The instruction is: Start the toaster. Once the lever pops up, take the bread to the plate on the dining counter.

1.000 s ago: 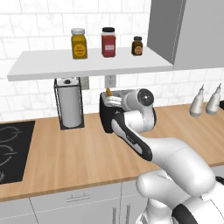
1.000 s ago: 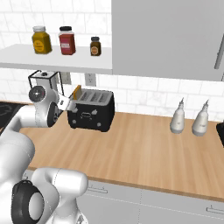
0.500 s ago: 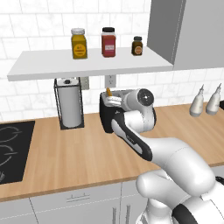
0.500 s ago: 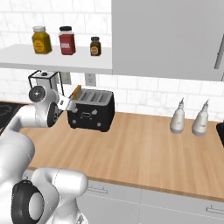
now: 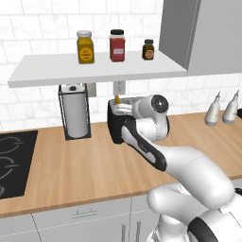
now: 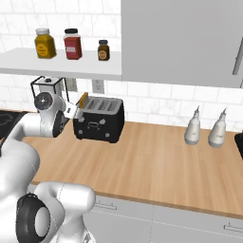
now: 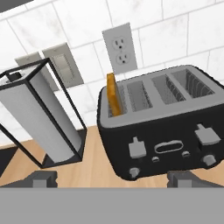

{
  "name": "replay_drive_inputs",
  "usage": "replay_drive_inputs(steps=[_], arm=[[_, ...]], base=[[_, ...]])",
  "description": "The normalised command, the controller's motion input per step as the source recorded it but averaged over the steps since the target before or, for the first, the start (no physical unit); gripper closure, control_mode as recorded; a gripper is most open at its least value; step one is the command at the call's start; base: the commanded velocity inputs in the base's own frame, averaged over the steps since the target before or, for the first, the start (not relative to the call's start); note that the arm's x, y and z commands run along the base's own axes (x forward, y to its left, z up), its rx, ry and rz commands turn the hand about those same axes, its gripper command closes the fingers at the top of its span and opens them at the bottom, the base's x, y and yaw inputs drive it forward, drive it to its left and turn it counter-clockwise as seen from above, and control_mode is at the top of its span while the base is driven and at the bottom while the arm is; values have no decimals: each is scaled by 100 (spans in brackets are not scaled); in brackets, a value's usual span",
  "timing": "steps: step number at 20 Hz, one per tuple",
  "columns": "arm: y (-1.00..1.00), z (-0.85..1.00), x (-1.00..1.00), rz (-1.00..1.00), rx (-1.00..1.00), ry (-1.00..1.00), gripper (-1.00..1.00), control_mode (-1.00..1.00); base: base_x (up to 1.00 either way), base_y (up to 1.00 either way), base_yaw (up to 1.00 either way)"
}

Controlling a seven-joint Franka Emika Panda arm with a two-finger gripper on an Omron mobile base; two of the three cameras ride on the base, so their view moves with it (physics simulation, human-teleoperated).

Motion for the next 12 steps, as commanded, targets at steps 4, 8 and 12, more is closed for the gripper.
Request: replay_drive_inputs(steps=[4,8,12], arm=[[0,0,70,31,-6,0,-100,-100],[-19,0,61,24,-2,0,-100,-100],[-24,0,28,11,-1,0,-100,-100]], base=[[0,0,0],[0,0,0],[0,0,0]])
